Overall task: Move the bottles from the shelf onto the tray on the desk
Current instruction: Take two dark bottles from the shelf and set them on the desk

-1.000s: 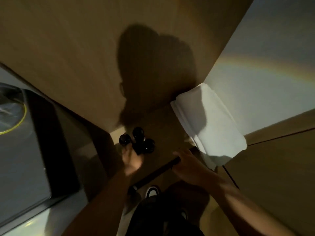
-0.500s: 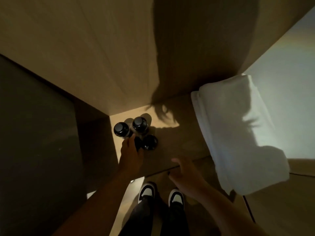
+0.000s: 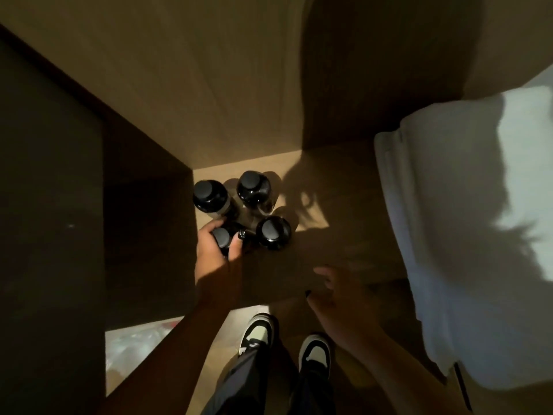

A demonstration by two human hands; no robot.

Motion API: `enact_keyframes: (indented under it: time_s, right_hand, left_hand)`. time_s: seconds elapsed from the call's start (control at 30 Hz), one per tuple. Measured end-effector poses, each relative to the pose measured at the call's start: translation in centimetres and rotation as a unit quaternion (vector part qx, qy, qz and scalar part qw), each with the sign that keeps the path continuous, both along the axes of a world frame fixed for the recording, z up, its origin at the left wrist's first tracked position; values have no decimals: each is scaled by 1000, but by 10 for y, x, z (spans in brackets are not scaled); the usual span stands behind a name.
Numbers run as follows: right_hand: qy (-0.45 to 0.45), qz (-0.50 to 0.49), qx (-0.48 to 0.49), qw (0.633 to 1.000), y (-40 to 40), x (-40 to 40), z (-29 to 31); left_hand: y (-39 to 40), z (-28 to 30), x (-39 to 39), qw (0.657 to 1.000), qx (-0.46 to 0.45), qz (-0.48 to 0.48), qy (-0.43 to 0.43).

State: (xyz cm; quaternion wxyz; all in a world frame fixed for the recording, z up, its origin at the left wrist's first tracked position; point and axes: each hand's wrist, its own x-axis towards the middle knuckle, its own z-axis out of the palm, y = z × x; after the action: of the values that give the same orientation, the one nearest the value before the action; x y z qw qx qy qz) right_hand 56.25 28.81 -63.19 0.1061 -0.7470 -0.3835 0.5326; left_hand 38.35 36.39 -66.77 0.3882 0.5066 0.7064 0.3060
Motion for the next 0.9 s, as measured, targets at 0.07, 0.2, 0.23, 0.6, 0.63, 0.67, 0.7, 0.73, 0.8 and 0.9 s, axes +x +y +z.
enact_keyframes:
  time_s: [0.07, 0.2, 0.23, 0.6, 0.63, 0.67, 0.7, 0.73, 0.8, 0.9]
  right_hand:
    - [0, 4, -4, 1000, 0, -2, 0]
    - [7, 14, 27, 1000, -2, -2, 11]
    - [1, 23, 41, 999, -1, -1, 16]
    - [-90, 200, 281, 934, 50, -2, 74]
    - [-66, 200, 303, 929, 51, -8, 75]
    - [-37, 203, 311, 928, 50, -15, 75]
    - [-1, 202, 298, 933, 48, -21, 73]
    - [48, 191, 273, 942, 46, -25, 71]
    - [119, 153, 219, 956, 40, -29, 64]
    - [103, 122, 209, 965, 32, -29, 46]
  left_hand:
    - [-1, 1, -4, 1000, 14, 11, 11]
    - [1, 14, -15, 998, 41, 48, -1]
    - [0, 20, -18, 996, 57, 63, -5]
    - [-6, 120, -37, 982, 155, 86, -58]
    - [-3, 125, -37, 982, 160, 76, -62]
    - [0, 128, -38, 983, 157, 68, -72]
    - [3, 129, -38, 983, 148, 66, -88]
    - [6, 130, -37, 983, 135, 67, -105]
    - [11, 130, -36, 984, 102, 67, -128]
    - [15, 128, -33, 983, 34, 59, -173]
